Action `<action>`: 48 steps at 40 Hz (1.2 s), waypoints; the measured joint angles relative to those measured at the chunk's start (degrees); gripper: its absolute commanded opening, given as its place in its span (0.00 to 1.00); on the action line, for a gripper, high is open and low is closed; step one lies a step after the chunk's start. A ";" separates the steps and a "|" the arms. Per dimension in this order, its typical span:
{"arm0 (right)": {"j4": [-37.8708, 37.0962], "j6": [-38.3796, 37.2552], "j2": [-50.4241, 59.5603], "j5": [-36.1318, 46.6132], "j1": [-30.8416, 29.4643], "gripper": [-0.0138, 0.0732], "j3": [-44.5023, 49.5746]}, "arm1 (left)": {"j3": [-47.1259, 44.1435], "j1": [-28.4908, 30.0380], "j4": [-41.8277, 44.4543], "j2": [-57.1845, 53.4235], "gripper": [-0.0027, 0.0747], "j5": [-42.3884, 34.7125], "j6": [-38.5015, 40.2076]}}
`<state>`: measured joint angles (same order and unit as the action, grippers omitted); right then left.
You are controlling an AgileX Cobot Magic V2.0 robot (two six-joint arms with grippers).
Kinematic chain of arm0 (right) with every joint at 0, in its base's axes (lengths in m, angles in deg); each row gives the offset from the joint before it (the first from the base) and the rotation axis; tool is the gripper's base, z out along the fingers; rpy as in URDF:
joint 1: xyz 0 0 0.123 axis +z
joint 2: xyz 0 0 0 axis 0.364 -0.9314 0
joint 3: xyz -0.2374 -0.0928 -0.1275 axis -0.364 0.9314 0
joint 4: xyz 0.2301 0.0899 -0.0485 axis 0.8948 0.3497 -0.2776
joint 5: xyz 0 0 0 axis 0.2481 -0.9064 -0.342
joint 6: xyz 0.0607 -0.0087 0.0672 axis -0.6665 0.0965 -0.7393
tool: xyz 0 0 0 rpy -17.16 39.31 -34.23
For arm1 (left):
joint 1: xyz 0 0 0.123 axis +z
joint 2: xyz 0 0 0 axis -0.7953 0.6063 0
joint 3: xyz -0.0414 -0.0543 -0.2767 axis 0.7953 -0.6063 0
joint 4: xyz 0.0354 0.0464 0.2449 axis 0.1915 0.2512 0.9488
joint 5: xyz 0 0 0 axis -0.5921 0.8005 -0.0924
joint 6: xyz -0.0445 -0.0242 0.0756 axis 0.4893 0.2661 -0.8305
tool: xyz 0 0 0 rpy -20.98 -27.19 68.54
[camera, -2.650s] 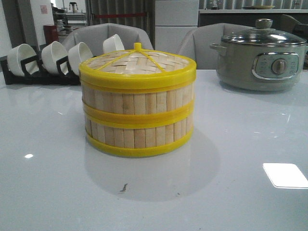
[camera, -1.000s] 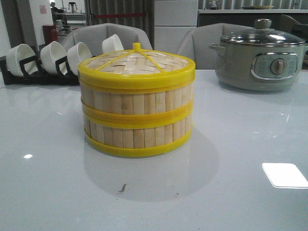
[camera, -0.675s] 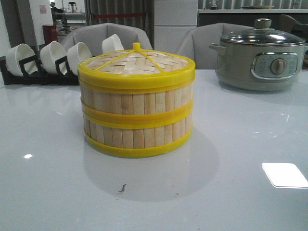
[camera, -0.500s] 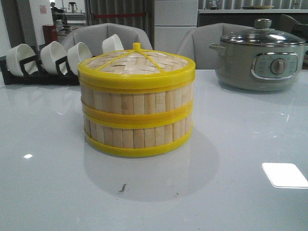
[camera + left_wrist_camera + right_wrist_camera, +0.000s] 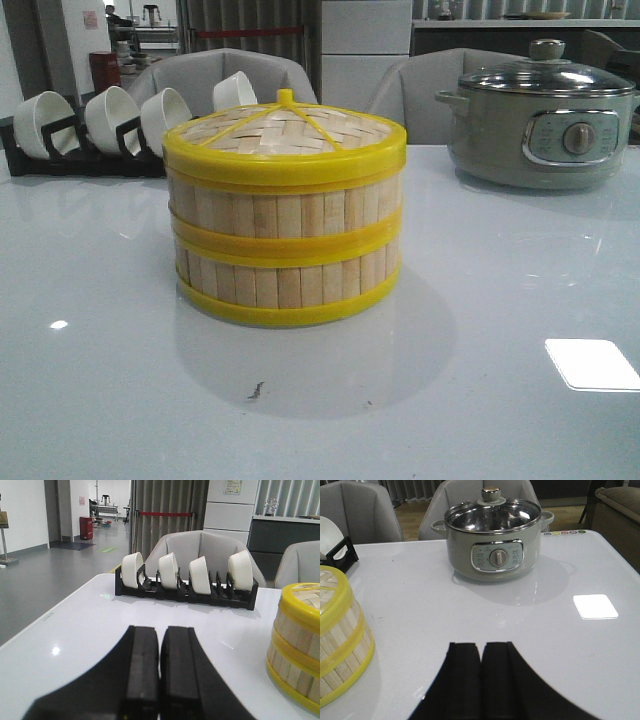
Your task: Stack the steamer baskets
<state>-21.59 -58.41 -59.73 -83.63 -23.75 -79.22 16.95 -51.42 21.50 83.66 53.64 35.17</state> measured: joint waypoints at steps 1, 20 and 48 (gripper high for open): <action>0.00 0.00 0.00 0.00 0.00 0.21 0.00 | 0.00 0.00 0.14 0.00 0.15 0.00 0.00; 0.00 0.00 0.00 0.00 0.00 0.21 0.00 | 0.00 0.00 0.69 0.00 0.15 -0.12 0.00; -0.87 0.00 0.00 0.00 0.00 0.21 0.00 | 0.00 0.00 0.69 0.00 0.15 -0.12 0.00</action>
<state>-22.45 -58.41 -59.73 -83.63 -23.75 -79.22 16.95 -51.42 22.20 83.66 53.52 35.17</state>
